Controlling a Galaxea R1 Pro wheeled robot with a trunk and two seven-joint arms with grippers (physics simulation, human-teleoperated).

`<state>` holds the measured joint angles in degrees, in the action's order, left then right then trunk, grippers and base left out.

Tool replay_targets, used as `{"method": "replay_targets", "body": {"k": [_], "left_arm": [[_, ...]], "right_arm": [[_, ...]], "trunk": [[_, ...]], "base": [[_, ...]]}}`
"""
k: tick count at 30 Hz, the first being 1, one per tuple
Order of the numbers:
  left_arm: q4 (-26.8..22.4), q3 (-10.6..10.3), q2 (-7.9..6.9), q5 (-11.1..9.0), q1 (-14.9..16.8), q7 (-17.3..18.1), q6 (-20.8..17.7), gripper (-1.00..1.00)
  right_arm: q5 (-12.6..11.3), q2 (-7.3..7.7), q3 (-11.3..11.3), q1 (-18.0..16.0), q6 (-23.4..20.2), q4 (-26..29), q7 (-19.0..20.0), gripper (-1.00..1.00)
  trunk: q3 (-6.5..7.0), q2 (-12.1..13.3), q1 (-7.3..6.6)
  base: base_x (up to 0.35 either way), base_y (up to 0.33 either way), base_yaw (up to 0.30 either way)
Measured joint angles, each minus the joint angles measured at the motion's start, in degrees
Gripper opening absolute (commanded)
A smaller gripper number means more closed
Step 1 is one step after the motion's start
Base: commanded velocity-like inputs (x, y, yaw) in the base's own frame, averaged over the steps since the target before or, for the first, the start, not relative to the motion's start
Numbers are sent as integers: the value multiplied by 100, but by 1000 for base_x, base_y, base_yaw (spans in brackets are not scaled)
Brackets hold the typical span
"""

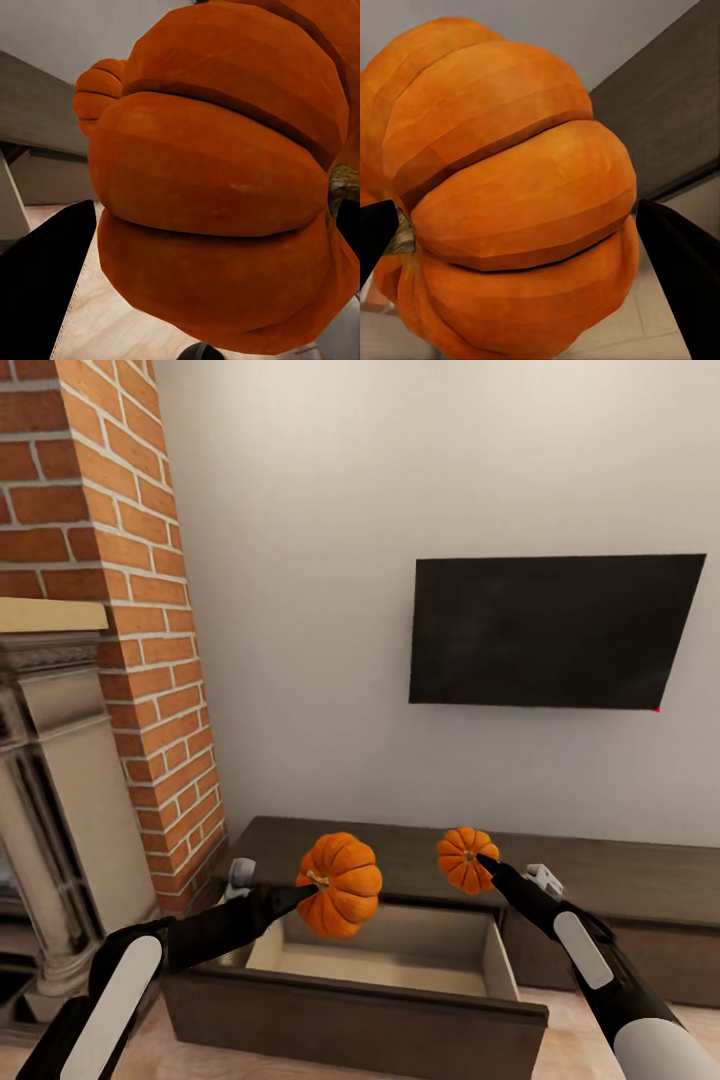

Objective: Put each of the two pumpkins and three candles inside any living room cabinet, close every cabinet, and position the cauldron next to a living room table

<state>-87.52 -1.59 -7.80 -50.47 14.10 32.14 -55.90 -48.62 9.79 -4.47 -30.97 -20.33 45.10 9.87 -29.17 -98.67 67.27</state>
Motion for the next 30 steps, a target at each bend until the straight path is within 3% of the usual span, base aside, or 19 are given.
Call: {"method": "replay_targets", "body": {"k": [7, 20, 30], "left_arm": [[-1, -2, 0, -95, 1, 3, -23, -100], [6, 3, -12, -78, 1, 2, -16, -100], [69, 380, -22, -114, 1, -13, -14, -100]], "right_arm": [[-22, -1, -6, -1, -2, 5, 7, -100], [-23, 11, 13, 0, -71, -15, -49, -100], [-40, -2, 22, 0, -1560, 12, -422, -100]], "trunk": [[38, 0, 2], [84, 0, 2], [89, 0, 2]], "base": [[138, 117, -51], [6, 72, -38], [0, 0, -10]]}}
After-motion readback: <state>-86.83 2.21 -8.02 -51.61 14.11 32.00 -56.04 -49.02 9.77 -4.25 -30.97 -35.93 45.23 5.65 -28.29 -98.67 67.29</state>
